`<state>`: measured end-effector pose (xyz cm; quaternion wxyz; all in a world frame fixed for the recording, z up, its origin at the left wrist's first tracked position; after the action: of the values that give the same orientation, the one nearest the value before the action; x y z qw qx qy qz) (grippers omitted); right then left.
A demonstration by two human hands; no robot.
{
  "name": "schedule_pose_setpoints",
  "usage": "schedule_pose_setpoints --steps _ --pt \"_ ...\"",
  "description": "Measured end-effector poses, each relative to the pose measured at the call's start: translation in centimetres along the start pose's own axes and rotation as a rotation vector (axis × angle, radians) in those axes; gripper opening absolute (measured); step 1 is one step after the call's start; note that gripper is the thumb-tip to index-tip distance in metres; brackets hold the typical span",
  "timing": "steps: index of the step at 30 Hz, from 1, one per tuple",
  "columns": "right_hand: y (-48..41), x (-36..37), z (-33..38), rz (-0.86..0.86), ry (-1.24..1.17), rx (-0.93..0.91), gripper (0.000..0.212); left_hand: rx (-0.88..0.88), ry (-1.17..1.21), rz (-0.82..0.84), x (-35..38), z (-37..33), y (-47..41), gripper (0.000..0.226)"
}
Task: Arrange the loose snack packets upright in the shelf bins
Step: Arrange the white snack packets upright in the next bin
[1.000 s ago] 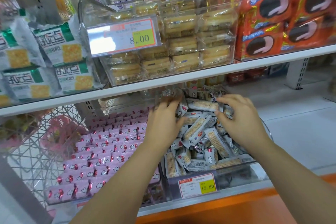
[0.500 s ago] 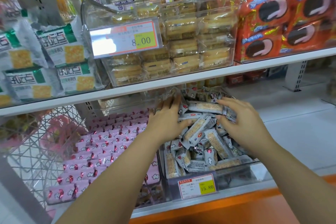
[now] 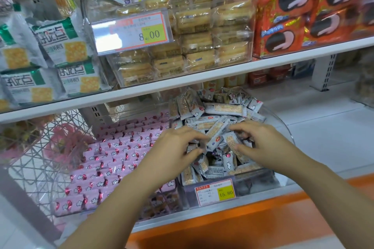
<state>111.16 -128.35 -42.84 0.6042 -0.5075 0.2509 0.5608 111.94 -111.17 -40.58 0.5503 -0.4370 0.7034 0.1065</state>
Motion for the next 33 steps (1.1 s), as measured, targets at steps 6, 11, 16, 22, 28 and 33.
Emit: schedule_pose_setpoints --steps 6,11,16,22,28,33 --pt "0.3 -0.7 3.3 -0.034 -0.015 -0.154 0.025 0.0 -0.068 0.19 1.1 0.8 1.5 0.014" --pt "1.3 2.5 4.3 0.321 0.069 -0.211 0.022 -0.004 -0.1 0.25 1.6 1.0 1.7 0.017" --pt "1.0 2.7 3.4 0.329 0.073 -0.162 0.016 -0.068 -0.271 0.317 1.9 0.7 1.2 0.036" --pt "0.5 0.5 -0.4 0.251 0.061 0.013 0.009 0.024 -0.415 0.309 3.1 -0.8 0.1 0.031" --pt "0.5 0.3 -1.3 0.23 0.065 0.045 0.021 0.073 -0.231 0.132 2.7 -1.3 -0.7 0.011" --pt "0.5 0.1 -0.9 0.229 0.055 0.05 0.034 0.017 -0.08 0.005 3.3 -2.0 -2.2 0.007"
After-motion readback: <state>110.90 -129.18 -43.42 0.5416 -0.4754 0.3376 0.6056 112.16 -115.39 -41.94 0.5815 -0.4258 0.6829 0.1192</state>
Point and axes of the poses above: each hand's wrist, its own y-axis away from the middle knuckle, its own x-axis out of the palm, z = x × y, the point moved 8 cm from there along -y, towards the middle knuckle, and after that the axes turned 7 degrees about y, right-handed, at the moved point
